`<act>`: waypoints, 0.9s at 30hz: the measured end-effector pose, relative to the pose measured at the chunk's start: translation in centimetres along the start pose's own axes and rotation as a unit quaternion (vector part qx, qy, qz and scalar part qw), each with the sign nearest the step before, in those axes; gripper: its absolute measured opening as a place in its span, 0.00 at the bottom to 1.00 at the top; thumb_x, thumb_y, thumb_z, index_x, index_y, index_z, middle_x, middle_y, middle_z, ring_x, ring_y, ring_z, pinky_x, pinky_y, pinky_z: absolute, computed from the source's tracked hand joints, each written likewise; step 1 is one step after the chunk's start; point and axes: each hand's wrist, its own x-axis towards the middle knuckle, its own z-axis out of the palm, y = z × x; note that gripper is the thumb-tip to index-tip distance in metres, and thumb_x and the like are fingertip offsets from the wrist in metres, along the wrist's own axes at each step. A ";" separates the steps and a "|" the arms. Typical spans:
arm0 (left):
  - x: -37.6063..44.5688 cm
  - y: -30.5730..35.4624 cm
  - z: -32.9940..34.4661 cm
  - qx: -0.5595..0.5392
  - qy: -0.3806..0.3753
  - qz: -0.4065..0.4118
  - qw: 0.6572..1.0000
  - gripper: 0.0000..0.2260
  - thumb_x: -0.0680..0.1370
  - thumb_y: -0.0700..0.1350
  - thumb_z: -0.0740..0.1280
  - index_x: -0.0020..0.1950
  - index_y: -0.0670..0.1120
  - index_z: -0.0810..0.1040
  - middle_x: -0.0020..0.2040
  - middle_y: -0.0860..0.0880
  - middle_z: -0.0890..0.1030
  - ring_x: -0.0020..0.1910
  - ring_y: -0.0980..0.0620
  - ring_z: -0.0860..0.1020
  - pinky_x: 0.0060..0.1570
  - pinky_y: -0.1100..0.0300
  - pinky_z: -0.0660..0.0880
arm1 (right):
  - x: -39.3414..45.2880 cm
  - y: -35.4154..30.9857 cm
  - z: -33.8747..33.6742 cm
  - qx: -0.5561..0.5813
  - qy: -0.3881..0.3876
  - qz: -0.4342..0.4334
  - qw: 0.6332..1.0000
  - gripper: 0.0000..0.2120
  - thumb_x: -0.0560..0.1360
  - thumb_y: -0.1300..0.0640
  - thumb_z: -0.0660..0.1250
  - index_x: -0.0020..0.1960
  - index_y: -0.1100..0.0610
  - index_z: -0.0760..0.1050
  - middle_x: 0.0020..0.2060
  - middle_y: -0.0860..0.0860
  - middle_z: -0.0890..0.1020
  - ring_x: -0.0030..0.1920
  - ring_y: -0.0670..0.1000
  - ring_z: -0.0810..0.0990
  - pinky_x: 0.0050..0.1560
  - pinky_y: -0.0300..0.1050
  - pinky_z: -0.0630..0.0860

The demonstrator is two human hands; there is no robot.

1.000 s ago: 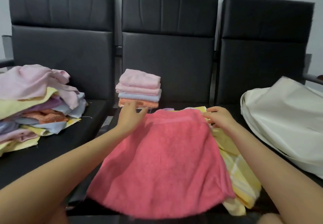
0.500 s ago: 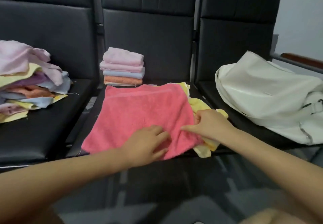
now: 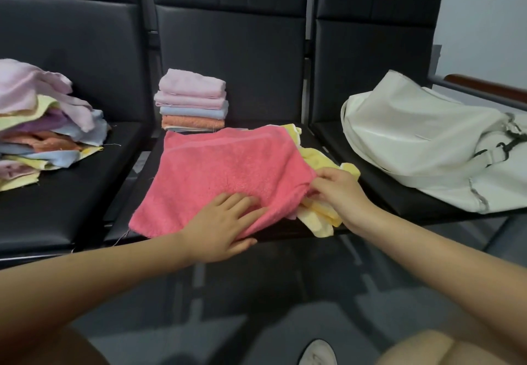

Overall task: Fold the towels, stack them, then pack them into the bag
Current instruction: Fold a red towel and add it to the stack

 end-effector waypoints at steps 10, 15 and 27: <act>-0.8 -0.3 -0.5 -0.036 -0.035 -0.013 0.999 0.24 0.79 0.53 0.56 0.73 0.46 0.69 0.69 0.49 0.74 0.66 0.49 0.74 0.66 0.55 0.65 | 0.0 0.1 0.2 -0.109 -0.050 -0.082 0.989 0.10 0.81 0.60 0.59 0.52 0.64 0.77 0.42 0.58 0.80 0.43 0.50 0.76 0.45 0.44 0.70; -0.6 -0.3 -0.4 -0.038 -0.044 -0.016 0.998 0.26 0.79 0.53 0.56 0.76 0.44 0.65 0.71 0.48 0.73 0.67 0.48 0.74 0.66 0.56 0.63 | -0.4 0.2 -1.6 -0.106 0.032 -0.263 0.959 0.08 0.81 0.60 0.62 0.51 0.55 0.80 0.42 0.45 0.81 0.44 0.42 0.77 0.46 0.34 0.71; -0.8 -0.5 -0.7 -0.077 -0.066 -0.015 0.995 0.25 0.83 0.54 0.48 0.77 0.45 0.63 0.73 0.48 0.69 0.71 0.50 0.70 0.70 0.56 0.60 | 0.3 1.4 -3.5 0.137 -0.108 -0.061 0.983 0.11 0.81 0.61 0.61 0.60 0.55 0.79 0.50 0.54 0.83 0.49 0.51 0.83 0.46 0.44 0.80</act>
